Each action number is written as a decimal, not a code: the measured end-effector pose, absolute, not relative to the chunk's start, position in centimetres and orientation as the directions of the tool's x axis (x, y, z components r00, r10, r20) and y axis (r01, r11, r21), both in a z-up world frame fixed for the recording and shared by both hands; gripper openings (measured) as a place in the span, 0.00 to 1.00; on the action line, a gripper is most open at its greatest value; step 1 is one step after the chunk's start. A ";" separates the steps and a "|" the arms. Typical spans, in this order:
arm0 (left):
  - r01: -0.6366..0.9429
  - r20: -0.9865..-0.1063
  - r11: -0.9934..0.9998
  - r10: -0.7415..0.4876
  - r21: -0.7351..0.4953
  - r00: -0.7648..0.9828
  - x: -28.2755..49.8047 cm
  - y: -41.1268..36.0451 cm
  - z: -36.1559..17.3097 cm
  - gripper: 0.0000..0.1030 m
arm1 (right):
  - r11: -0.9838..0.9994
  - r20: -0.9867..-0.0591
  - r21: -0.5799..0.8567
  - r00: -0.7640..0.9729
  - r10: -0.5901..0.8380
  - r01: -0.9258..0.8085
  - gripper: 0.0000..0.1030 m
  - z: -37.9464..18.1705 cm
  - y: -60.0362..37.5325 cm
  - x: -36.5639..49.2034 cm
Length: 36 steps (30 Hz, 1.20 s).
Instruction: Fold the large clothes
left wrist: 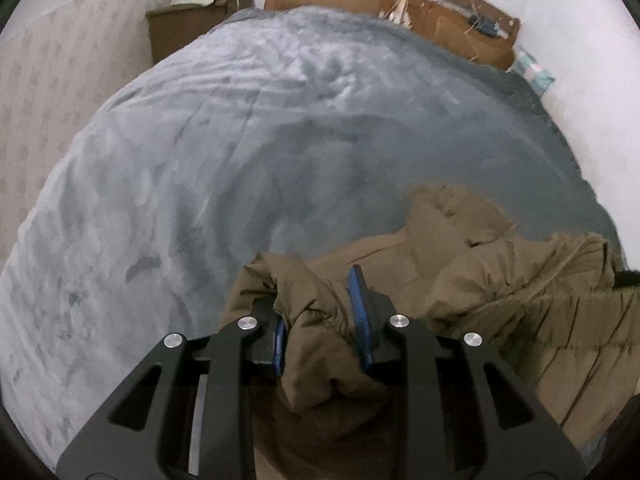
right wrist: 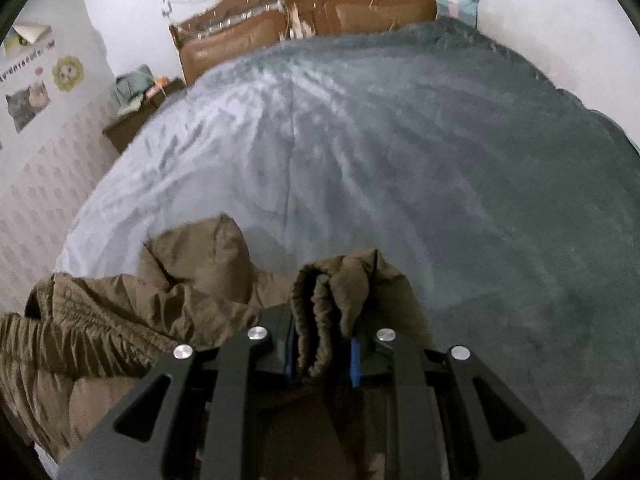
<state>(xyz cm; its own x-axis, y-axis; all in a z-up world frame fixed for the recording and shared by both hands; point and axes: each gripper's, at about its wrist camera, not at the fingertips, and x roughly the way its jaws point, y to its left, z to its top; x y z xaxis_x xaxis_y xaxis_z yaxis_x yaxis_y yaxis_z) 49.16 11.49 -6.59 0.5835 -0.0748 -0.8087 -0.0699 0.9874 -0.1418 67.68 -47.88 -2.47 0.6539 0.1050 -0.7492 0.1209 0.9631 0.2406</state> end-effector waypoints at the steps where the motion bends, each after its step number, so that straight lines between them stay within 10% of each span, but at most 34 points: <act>1: -0.068 -0.810 0.989 -0.067 -0.131 0.583 49.1 11.3 -6.9 0.27 | 0.966 -0.755 0.230 0.648 0.102 0.116 0.19 -3.0 -47.6 67.9; 10: -0.096 -0.828 0.989 -0.039 -0.112 0.559 49.6 10.1 -6.7 0.34 | 0.957 -0.736 0.276 0.660 0.153 0.086 0.32 -2.4 -48.3 66.7; 13: -0.089 -0.821 0.985 -0.070 -0.146 0.567 48.8 10.0 -5.6 0.52 | 0.943 -0.711 0.325 0.676 0.195 0.070 0.44 -1.0 -49.3 65.6; 15: -0.081 -0.810 0.982 -0.092 -0.169 0.580 48.3 9.9 -4.7 0.82 | 0.925 -0.688 0.375 0.687 0.232 0.063 0.64 -0.5 -50.0 64.8; 18: -0.063 -0.776 0.980 -0.110 -0.189 0.621 47.2 9.5 -2.9 0.95 | 0.910 -0.666 0.412 0.699 0.259 0.056 0.65 0.0 -50.7 63.8; 28: -0.027 -0.758 0.996 -0.045 -0.082 0.651 44.4 9.7 0.1 0.97 | 0.948 -0.633 0.313 0.758 0.159 0.063 0.88 3.3 -52.1 61.8; 36: -0.038 -0.826 0.999 -0.010 -0.038 0.563 43.8 11.4 -5.8 0.97 | 0.975 -0.757 0.209 0.643 0.115 0.073 0.88 -3.6 -52.3 62.6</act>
